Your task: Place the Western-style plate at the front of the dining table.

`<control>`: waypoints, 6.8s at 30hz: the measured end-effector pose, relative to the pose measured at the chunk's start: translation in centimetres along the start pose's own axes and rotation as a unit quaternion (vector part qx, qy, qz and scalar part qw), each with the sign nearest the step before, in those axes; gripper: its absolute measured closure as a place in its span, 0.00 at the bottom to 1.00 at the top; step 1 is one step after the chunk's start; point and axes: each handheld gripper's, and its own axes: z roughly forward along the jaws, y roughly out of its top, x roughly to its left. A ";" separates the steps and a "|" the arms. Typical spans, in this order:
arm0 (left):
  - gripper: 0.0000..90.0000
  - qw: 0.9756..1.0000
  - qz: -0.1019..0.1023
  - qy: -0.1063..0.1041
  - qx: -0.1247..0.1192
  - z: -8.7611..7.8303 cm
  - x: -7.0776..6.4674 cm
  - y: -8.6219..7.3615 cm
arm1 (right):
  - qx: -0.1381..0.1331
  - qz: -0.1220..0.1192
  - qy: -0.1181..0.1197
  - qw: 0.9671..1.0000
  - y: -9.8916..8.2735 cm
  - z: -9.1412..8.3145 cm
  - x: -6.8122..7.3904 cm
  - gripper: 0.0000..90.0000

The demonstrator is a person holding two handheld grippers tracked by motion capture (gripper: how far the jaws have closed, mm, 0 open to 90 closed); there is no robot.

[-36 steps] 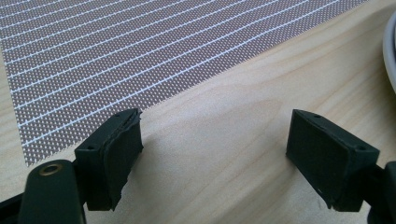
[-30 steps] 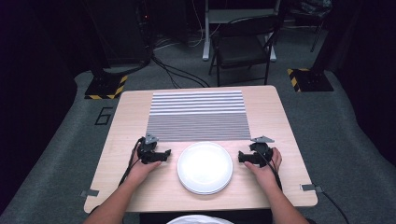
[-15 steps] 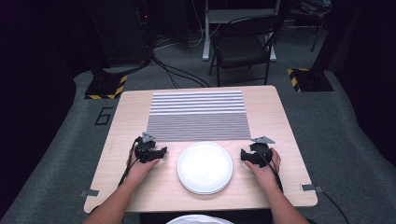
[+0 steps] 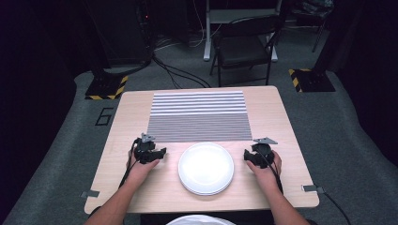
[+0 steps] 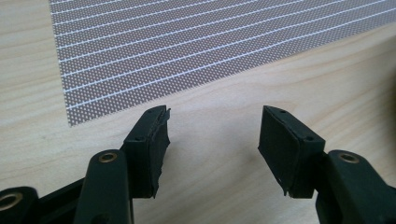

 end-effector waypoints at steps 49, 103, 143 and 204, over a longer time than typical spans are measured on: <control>0.64 0.996 -0.056 -0.064 -0.020 -4.3 -5.8 1.0 | -0.023 0.025 0.074 0.997 -0.6 -6.4 4.5 0.57; 0.65 0.988 -0.061 -0.141 0.007 -2.9 -8.5 -0.7 | 0.036 0.042 0.116 0.992 -2.6 -3.6 6.6 0.47; 0.65 0.986 -0.054 -0.159 0.017 -0.7 -11.1 -0.4 | 0.023 0.088 0.112 0.990 -1.1 -4.0 4.5 0.49; 0.64 0.985 -0.038 -0.169 0.024 0.8 -14.1 1.0 | 0.053 0.107 0.114 0.986 -1.8 -7.1 2.0 0.53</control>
